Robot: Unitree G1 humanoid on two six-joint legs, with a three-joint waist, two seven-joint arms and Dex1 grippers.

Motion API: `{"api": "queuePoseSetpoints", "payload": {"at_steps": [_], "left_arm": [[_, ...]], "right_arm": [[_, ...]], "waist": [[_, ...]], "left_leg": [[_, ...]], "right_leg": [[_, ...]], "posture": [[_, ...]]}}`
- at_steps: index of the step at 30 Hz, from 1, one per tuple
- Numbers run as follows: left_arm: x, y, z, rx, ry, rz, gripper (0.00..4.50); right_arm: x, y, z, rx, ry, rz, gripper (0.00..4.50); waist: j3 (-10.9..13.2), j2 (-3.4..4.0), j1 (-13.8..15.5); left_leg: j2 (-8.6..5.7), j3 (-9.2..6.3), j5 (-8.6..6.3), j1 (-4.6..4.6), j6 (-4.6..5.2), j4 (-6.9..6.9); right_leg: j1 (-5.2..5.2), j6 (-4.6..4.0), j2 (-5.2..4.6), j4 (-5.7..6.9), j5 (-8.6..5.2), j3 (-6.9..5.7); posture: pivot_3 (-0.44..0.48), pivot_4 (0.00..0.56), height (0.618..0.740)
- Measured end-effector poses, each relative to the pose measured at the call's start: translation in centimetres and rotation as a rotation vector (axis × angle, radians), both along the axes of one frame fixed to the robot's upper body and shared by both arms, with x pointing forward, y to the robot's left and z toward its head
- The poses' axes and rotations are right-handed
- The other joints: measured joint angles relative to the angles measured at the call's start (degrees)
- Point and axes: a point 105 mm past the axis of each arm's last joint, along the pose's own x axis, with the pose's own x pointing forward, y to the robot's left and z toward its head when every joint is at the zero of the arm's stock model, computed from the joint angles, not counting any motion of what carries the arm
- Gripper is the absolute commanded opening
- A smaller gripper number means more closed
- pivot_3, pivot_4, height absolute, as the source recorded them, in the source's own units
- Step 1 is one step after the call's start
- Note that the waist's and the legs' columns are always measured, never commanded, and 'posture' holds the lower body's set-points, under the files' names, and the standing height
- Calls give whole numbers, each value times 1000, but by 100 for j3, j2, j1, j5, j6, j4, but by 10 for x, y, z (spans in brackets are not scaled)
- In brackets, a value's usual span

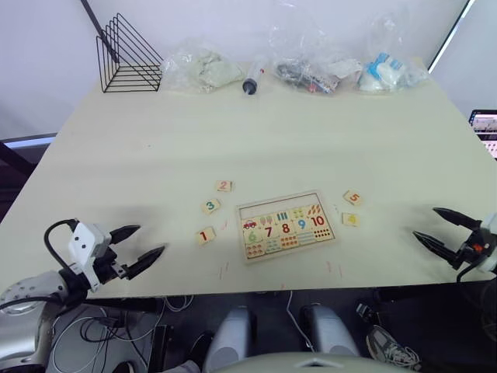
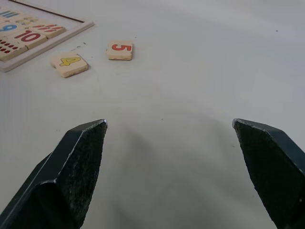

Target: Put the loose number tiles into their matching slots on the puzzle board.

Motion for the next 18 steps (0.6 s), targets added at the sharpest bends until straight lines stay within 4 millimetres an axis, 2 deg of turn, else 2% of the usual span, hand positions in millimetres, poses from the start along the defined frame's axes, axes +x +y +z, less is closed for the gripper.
{"api": "queuePoseSetpoints", "payload": {"at_steps": [10, 15, 18], "left_arm": [[-1, -3, 0, 13, -13, -29, 4500], [-4, -14, -2, 17, 36, -128, 4500], [-2, -20, 2, 21, 40, -176, 4500]], "right_arm": [[1, 0, 0, 8, 3, 13, 4421], [7, 4, 7, 16, -20, 48, 4421], [7, 8, 10, 25, -30, 87, 4421]], "waist": [[-1, -1, -1], [-1, 0, -5], [0, 0, 14]], "left_leg": [[0, 0, 0, 1, 0, 0], [0, 0, 0, 2, 0, 0], [0, -4, 0, -1, 0, 0]], "right_leg": [[0, 0, 0, 0, 0, 1], [0, 1, 2, 2, 1, 1], [0, 2, 1, 3, 1, -4]], "posture": [[0, 150, 740], [0, 150, 740], [0, 150, 740]]}}
